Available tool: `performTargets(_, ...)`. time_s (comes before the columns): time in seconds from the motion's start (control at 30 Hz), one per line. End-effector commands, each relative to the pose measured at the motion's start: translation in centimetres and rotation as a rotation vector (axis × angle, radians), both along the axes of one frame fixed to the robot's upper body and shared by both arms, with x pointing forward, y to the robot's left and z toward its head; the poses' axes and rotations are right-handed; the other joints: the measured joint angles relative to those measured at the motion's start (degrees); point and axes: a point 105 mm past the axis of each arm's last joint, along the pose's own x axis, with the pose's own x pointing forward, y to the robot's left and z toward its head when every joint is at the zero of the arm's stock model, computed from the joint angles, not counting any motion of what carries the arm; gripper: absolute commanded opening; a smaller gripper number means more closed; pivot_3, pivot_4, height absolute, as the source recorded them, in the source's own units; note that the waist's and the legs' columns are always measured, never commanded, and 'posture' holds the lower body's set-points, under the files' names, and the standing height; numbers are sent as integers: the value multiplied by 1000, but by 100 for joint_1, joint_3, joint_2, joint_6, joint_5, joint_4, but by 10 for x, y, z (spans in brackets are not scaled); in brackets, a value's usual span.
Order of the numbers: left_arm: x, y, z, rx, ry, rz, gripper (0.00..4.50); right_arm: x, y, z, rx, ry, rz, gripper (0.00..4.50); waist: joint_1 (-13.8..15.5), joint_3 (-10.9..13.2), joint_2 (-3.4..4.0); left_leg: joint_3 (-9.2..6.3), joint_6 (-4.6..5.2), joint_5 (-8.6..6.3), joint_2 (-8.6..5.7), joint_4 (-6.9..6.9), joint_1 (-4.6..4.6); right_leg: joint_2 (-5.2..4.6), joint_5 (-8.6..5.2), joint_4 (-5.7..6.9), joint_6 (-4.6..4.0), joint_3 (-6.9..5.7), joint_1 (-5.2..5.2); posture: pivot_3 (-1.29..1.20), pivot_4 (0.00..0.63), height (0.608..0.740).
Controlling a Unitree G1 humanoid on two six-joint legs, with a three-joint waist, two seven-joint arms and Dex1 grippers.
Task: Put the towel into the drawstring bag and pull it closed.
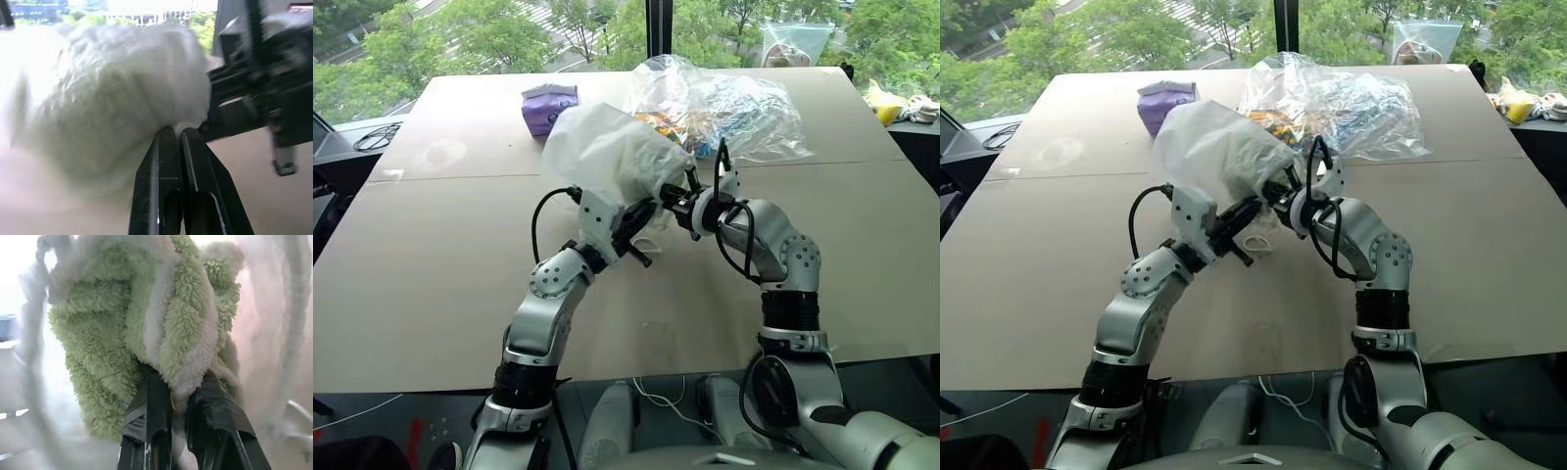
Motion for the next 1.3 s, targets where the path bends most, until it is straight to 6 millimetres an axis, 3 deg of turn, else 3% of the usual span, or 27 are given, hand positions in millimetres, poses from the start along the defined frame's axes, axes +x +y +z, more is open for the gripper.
performTargets(0.03, -8, -1, 18, 3, -88, -26, 0, 0, 4, 15, 69, -9, -2, 21, -19, 0, 0, 3, 0, 0, 0, 0, 1, 0, 0, 0, 0, 3, 0, 0, 150, 740)
performTargets(0.3, -5, 1, 22, -7, -109, -10, 0, -5, 8, 18, 50, -52, 28, 21, -37, 1, 1, -6, 0, 0, 6, 1, 9, 9, -1, 16, -1, -2, -1, 0, 150, 740)
performTargets(0.5, -8, -12, 21, -7, -110, -61, 0, -16, 30, 46, 119, -174, 140, 21, -29, 1, 1, -5, 0, 0, 6, 7, 8, 8, -1, 19, -1, -1, -1, 0, 150, 740)
performTargets(0.67, -15, -22, 23, -21, -110, -114, 0, -13, 45, 47, 128, -160, 146, 21, -30, 0, 1, -5, 0, 0, 6, 11, 9, 9, -1, 23, -1, -1, -1, 0, 150, 740)
performTargets(0.83, -17, -24, 22, -21, -104, -128, 0, 5, 37, 51, 206, -122, 6, 21, -15, 0, 1, -5, 0, 0, 5, 19, 8, 9, -1, 29, 0, 0, -1, 0, 150, 740)
performTargets(0.93, -16, -21, 16, 6, -94, -120, 0, 19, 18, 60, 310, -107, -118, 21, -16, 1, 1, -5, 0, 0, 4, 23, 4, 8, -1, 28, 1, 1, -1, 0, 150, 740)
performTargets(1.03, -11, -17, 15, 31, -109, -86, 0, 16, 17, 61, 305, -130, -113, 21, -34, 1, 2, -7, 0, 0, 5, 22, 6, 8, -1, 31, 0, -1, -1, 0, 150, 740)
performTargets(1.07, -8, -15, 17, 36, -119, -69, 0, 12, 20, 60, 281, -150, -87, 951, -55, 2, 3, -5, 0, 0, 5, 21, 8, 9, -1, 31, 0, 0, -1, 0, 150, 740)
performTargets(1.23, 9, -4, 29, 43, -181, 27, 0, -1, 27, 45, 121, -203, -3, 3267, -59, 2, 4, -7, 0, 0, 5, 23, 10, 10, -1, 42, -1, 0, -3, 0, 150, 740)
performTargets(1.27, 15, 0, 33, 38, -199, 62, 0, -2, 26, 39, 59, -221, 6, 3709, -42, 2, 3, -7, 0, 0, 5, 24, 10, 10, -1, 42, -1, 0, -3, 0, 150, 740)
performTargets(1.3, 19, 3, 37, 30, -212, 88, 0, -2, 24, 34, 11, -236, 15, 3709, -34, 1, 3, -7, 0, 0, 5, 25, 12, 10, -1, 43, -1, 1, -2, 0, 150, 740)
